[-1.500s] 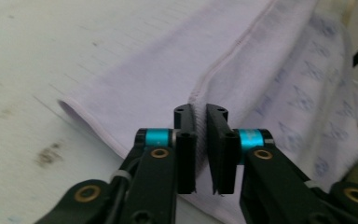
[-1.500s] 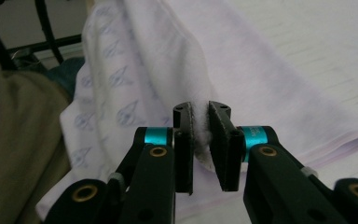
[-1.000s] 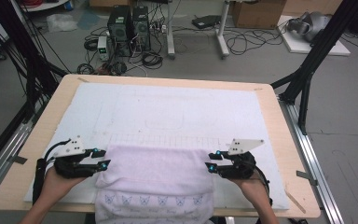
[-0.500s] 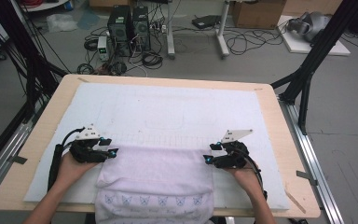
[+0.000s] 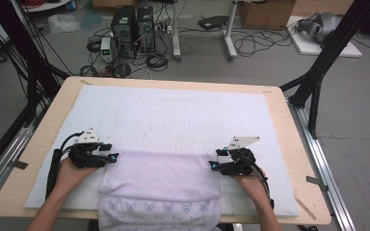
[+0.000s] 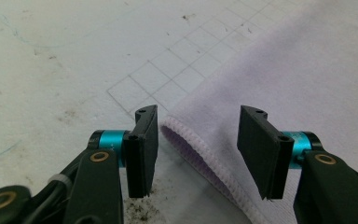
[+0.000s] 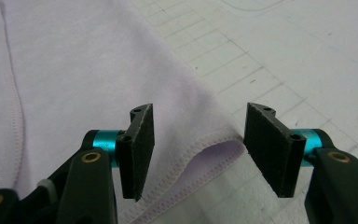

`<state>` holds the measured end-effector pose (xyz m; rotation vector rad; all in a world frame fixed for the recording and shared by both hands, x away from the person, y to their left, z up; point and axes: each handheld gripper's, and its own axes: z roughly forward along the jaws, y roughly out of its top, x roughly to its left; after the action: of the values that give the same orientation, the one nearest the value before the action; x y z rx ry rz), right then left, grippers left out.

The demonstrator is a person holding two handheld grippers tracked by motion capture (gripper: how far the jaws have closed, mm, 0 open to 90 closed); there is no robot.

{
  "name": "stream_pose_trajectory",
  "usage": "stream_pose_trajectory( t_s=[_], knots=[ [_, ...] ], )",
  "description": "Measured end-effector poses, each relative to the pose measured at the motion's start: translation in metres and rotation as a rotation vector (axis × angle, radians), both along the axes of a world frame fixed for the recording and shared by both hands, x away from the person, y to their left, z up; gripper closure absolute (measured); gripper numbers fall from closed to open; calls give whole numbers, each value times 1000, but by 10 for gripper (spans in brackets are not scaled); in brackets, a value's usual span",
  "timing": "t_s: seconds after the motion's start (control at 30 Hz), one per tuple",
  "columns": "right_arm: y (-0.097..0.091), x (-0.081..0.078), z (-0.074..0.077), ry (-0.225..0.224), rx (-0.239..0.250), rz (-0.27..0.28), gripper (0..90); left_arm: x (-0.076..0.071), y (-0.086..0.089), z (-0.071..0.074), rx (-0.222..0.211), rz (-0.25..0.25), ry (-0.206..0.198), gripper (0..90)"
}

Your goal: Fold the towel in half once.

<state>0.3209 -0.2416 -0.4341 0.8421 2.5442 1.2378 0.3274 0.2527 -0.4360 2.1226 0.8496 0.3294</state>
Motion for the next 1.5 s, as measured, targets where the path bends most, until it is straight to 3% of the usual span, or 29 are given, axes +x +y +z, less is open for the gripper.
stream_pose_trajectory(
  t_s=[0.17,0.4,0.63,0.87,1.07,1.2,1.37,1.5],
  knots=[
    [-1,2,-2,10,0,-14,430,3,-2,-4,46,1,22,509],
    [1,3,-5,18,-12,-15,433,2,-5,-5,61,3,22,533],
    [-1,5,-5,19,-16,-34,434,2,-5,-5,61,7,22,521],
    [1,6,-7,17,-41,-30,428,4,-4,-5,56,27,28,453],
    [4,7,-11,41,-61,-8,452,3,-5,-5,43,12,38,530],
    [4,6,-11,48,-54,4,541,4,-5,-6,30,14,41,569],
    [5,5,-11,58,-39,33,699,3,-6,-6,24,-12,44,684],
    [9,2,-9,40,-60,67,800,3,-5,-6,8,-23,52,758]
  ],
)
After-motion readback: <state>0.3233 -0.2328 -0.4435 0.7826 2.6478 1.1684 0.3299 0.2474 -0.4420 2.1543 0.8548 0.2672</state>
